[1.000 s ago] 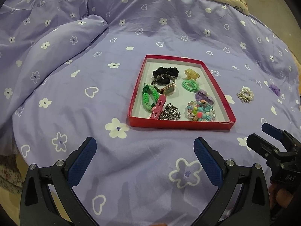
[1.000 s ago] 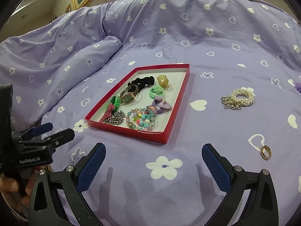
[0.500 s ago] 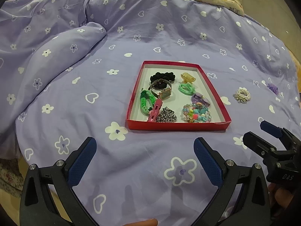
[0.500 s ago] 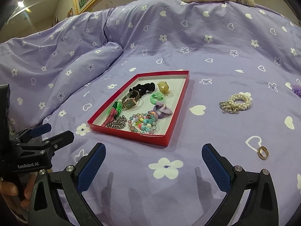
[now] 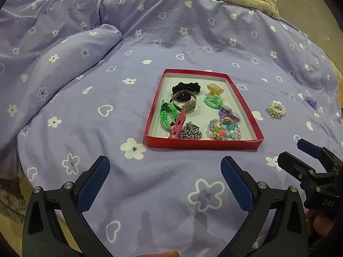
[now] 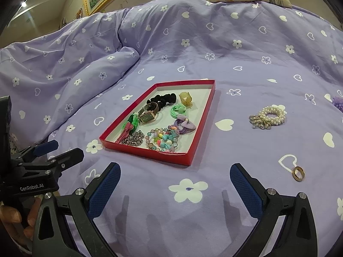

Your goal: Organize jewelry

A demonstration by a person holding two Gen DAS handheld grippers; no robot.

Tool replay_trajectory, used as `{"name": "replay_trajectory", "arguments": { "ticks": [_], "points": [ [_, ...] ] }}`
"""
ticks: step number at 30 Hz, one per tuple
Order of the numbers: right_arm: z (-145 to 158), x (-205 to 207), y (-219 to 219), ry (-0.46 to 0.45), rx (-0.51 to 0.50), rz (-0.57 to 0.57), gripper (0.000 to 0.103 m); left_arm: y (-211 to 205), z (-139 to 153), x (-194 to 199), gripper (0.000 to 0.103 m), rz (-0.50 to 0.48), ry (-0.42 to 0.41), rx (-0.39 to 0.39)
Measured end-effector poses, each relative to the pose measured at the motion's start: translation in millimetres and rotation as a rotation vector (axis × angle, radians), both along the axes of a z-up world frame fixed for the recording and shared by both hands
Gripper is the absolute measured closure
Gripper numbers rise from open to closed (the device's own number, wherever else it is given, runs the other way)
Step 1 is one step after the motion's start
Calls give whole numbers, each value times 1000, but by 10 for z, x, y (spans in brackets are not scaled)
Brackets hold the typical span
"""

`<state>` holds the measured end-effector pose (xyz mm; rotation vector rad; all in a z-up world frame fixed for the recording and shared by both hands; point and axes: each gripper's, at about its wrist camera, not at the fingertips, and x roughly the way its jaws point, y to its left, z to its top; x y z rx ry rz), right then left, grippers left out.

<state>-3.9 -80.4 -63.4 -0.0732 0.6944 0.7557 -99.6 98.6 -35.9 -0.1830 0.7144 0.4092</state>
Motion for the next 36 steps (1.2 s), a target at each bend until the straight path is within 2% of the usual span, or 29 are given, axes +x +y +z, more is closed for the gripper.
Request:
{"name": "replay_trajectory", "arguments": {
  "ticks": [36],
  "points": [
    [60, -61, 42, -14, -6, 24, 0, 1, -15, -13, 0, -5, 9, 16]
  ]
}}
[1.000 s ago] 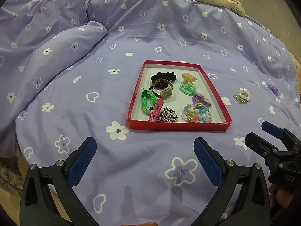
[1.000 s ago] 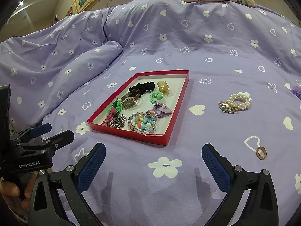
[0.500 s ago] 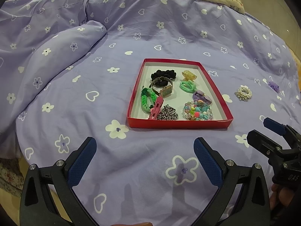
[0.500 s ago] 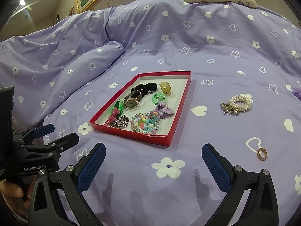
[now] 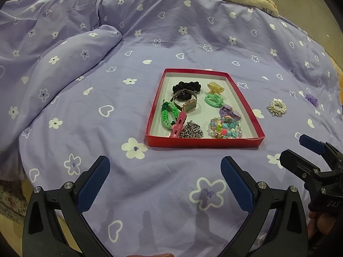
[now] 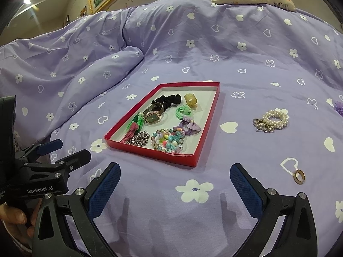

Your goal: Organize jewelry

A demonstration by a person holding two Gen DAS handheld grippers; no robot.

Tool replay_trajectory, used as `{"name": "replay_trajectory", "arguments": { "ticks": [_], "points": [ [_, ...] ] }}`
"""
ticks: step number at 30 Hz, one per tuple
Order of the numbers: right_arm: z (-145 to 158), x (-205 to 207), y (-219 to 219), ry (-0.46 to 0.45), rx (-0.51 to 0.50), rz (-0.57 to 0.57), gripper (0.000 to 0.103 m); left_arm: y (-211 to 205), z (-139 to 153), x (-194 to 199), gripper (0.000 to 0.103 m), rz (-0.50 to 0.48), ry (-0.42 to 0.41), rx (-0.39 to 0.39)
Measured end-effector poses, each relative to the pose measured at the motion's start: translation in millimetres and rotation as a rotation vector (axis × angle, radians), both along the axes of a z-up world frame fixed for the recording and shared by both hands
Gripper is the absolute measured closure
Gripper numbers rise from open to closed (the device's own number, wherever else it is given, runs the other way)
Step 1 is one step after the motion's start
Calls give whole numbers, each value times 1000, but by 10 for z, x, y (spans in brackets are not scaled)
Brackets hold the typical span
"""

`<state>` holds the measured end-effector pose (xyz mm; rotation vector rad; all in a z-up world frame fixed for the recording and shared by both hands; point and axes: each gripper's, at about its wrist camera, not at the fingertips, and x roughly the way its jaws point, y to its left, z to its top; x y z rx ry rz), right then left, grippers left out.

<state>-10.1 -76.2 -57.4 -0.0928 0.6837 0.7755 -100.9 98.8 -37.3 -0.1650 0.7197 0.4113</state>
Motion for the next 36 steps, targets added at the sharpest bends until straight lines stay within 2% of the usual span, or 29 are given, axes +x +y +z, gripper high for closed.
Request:
{"name": "replay_trajectory", "arguments": {
  "ticks": [36],
  "points": [
    [13, 70, 23, 17, -5, -1, 0, 79, -8, 80, 0, 18, 16, 4]
  ]
}}
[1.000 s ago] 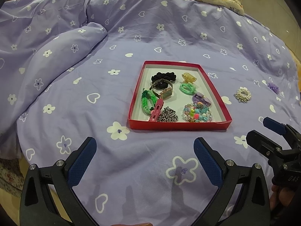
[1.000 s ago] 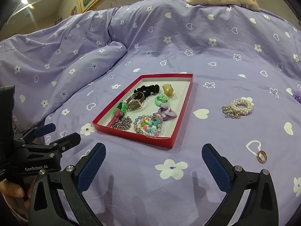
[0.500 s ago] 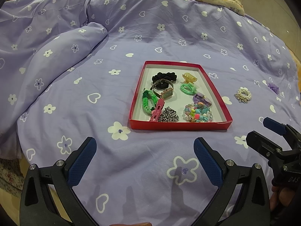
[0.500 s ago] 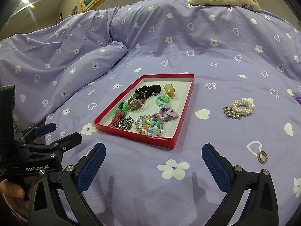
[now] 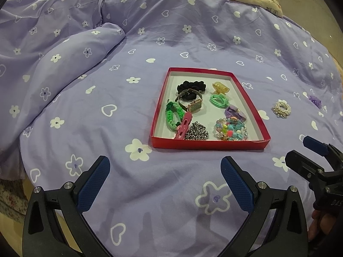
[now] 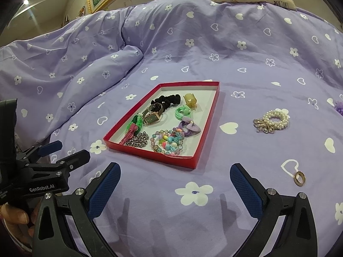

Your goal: Organize jewelry

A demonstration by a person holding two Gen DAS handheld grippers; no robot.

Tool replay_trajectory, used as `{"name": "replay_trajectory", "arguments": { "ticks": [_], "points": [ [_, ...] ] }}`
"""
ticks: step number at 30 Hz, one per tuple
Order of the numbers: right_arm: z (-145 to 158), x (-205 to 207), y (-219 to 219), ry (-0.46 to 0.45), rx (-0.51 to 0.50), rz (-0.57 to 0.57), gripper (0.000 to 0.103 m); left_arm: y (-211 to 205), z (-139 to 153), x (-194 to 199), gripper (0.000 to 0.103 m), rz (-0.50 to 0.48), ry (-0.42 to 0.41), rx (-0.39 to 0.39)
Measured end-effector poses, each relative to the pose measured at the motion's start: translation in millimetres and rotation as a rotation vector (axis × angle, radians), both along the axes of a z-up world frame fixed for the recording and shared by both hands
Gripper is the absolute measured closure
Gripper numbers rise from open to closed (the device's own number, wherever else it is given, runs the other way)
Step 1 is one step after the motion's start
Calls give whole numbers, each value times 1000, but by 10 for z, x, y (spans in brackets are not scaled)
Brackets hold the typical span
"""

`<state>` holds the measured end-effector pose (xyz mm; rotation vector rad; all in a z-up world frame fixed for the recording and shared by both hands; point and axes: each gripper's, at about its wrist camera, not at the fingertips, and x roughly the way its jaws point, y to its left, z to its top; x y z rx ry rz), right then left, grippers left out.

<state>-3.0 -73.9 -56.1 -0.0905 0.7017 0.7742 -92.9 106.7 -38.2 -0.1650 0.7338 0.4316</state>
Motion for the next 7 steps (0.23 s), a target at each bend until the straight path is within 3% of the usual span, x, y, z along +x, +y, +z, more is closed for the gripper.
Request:
{"name": "replay_trajectory", "arguments": {
  "ticks": [7],
  "points": [
    [-59, 104, 32, 32, -30, -3, 0, 25, -20, 106, 0, -10, 31, -18]
  ]
}}
